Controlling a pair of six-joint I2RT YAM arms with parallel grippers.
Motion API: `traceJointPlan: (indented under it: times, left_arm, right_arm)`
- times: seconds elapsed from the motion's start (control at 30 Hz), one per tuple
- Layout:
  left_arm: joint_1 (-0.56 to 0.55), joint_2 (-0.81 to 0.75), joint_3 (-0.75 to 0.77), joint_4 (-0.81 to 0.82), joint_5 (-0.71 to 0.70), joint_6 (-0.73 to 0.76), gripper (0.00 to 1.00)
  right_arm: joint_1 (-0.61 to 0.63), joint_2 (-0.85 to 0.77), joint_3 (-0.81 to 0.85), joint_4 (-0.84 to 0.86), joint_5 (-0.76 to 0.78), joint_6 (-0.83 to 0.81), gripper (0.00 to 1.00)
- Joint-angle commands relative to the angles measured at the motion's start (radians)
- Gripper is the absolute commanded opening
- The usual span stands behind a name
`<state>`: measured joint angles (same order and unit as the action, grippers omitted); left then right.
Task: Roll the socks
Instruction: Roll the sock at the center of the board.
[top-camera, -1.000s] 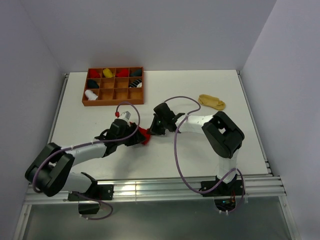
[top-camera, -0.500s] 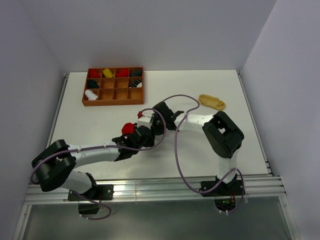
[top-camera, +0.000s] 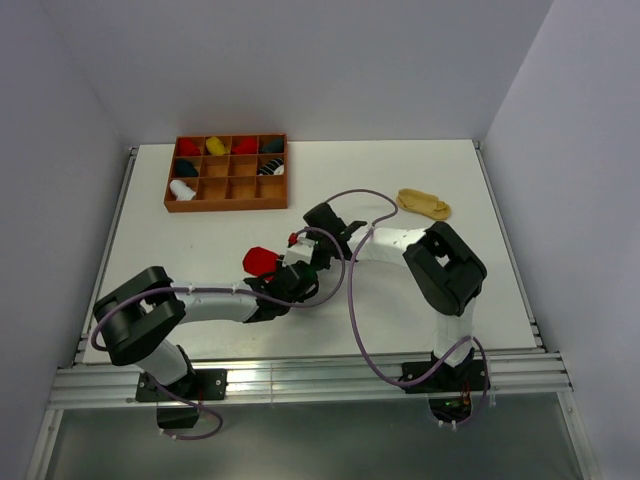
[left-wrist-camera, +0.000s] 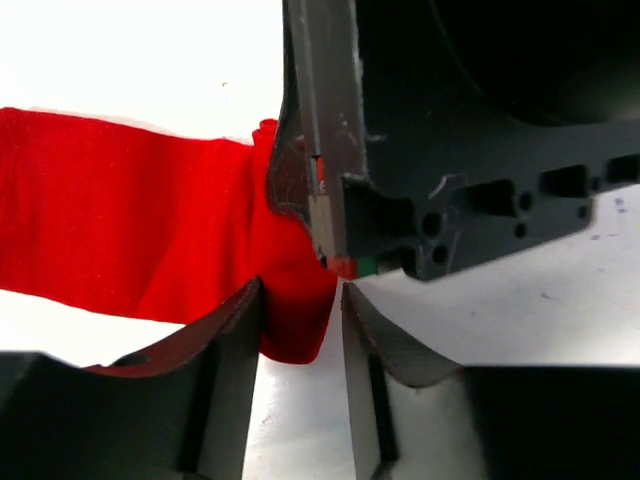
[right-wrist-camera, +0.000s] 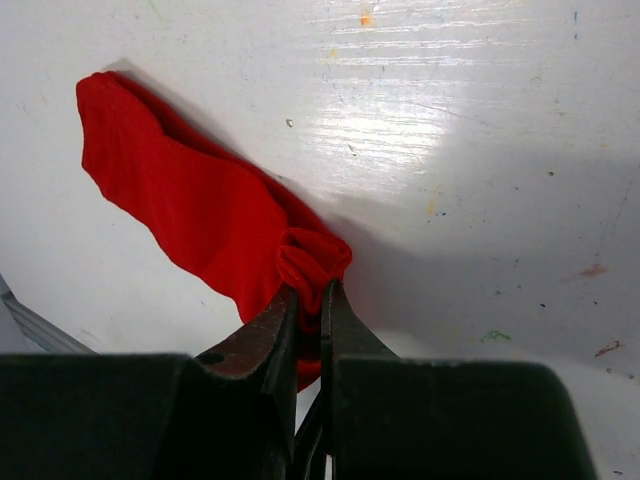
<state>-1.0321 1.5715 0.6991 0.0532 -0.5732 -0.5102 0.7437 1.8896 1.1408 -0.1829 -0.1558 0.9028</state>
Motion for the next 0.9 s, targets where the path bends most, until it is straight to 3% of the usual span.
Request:
traceJointPlan:
  times: [0.0, 0.13, 0.27, 0.33, 0.47, 0.53, 0.57, 0.67, 0.87]
  left_arm:
    - [-0.009, 0.044, 0.045, -0.035, -0.007, 0.013, 0.40]
    - [-0.017, 0.090, 0.072, -0.050, -0.010, 0.016, 0.32]
    - [-0.016, 0.111, 0.089, -0.099, -0.019, 0.007, 0.01]
    - [-0.016, 0.104, 0.088, -0.101, -0.019, 0.006, 0.01]
    - [-0.003, 0.038, 0.071, -0.092, 0.016, -0.016, 0.01]
    - [0.030, -0.002, 0.047, -0.075, 0.097, -0.037, 0.01]
    - [0.049, -0.043, 0.025, -0.063, 0.122, -0.048, 0.01]
    - [0.128, -0.114, -0.016, -0.012, 0.252, -0.082, 0.01]
    - [0.288, -0.174, -0.113, 0.071, 0.510, -0.172, 0.01]
  right_arm:
    - [0.008, 0.020, 0.045, -0.018, 0.002, -0.002, 0.00]
    - [0.005, 0.023, 0.046, -0.015, -0.005, 0.004, 0.00]
    - [0.003, 0.008, 0.027, 0.011, -0.014, 0.005, 0.00]
    - [-0.006, -0.013, -0.007, 0.054, -0.025, 0.016, 0.00]
    - [-0.027, -0.078, -0.085, 0.160, -0.037, 0.034, 0.23]
    - [-0.036, -0.122, -0.122, 0.192, -0.021, 0.041, 0.32]
    - [-0.038, -0.135, -0.133, 0.216, -0.011, 0.041, 0.41]
    - [-0.040, -0.175, -0.171, 0.258, 0.012, 0.056, 0.52]
    - [-0.043, -0.215, -0.249, 0.362, 0.018, 0.102, 0.61]
